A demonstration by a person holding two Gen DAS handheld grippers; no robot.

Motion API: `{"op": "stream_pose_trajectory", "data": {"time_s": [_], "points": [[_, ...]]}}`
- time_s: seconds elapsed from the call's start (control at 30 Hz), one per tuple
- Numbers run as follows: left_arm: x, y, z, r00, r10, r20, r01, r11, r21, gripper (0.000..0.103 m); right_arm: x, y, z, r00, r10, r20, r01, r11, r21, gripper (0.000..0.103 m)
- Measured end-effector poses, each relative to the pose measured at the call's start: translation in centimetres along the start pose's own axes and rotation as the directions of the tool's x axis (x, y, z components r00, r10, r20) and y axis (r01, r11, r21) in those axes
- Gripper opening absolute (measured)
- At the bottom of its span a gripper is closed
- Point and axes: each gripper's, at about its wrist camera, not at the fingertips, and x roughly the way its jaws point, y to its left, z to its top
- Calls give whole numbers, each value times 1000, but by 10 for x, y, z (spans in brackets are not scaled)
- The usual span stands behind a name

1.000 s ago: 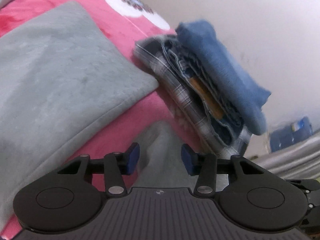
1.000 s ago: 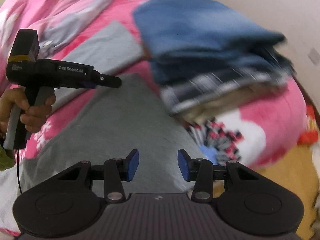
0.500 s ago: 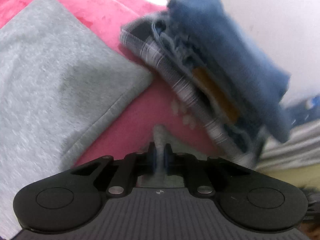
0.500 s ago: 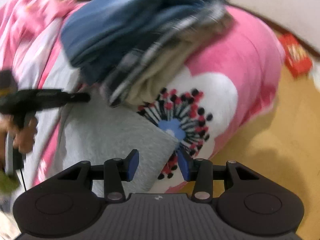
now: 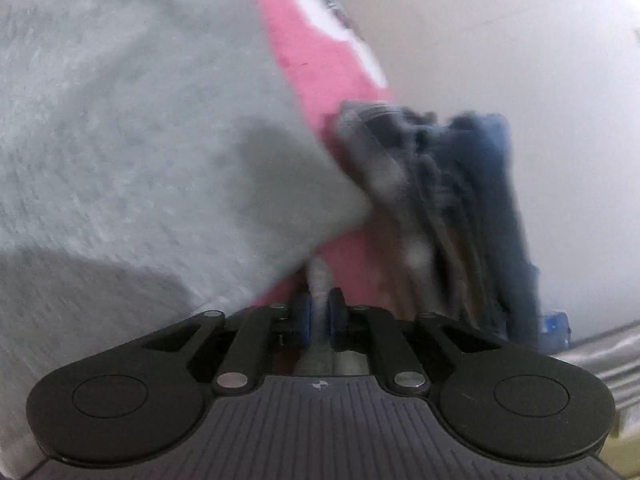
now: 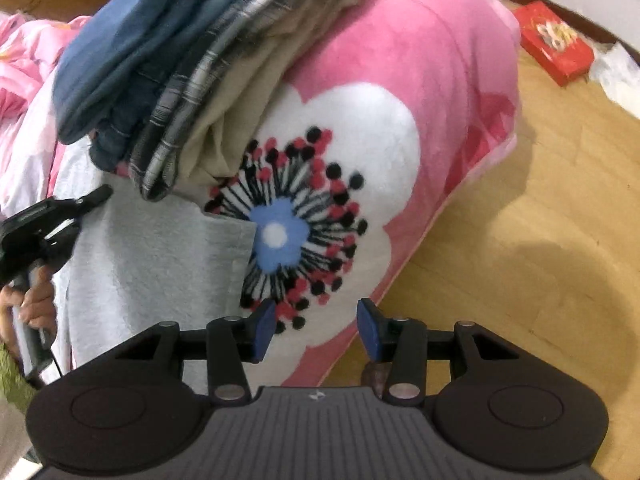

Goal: Fold clothes

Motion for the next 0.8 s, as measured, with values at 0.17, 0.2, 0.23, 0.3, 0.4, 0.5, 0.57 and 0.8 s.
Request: {"op": "stream_pose_trajectory", "data": {"time_s": [0.17, 0.2, 0.23, 0.3, 0.4, 0.5, 0.57, 0.8], "points": [[-40, -13, -2, 998, 1, 59, -1, 1000, 0, 33, 4, 1, 5, 998, 70, -6, -69, 997, 19, 50], [-53, -12, -4, 998, 5, 68, -4, 1000, -16, 33, 6, 1, 6, 995, 95, -7, -95, 994, 50, 50], [-67, -11, -5, 997, 16, 81, -14, 999, -29, 33, 6, 1, 6, 993, 118, -4, -117, 990, 77, 50], [-93, -8, -4, 993, 46, 112, -41, 998, -49, 34, 5, 5, 7, 989, 146, 10, -146, 985, 91, 50], [-132, -3, -14, 982, 118, 149, -107, 991, -78, 35, 1, 24, 9, 985, 173, 22, -173, 985, 10, 50], [-169, 3, -41, 965, 219, 144, -207, 974, -90, 35, -4, 59, 10, 977, 215, -1, -213, 965, -153, 50], [-185, 6, -64, 947, 303, 107, -298, 953, -61, 35, -6, 94, 5, 965, 261, -37, -259, 915, -308, 50], [-191, 10, -134, 875, 484, 0, -478, 863, 163, 35, 10, 247, -35, 908, 331, -256, -374, 371, -850, 50]]}}
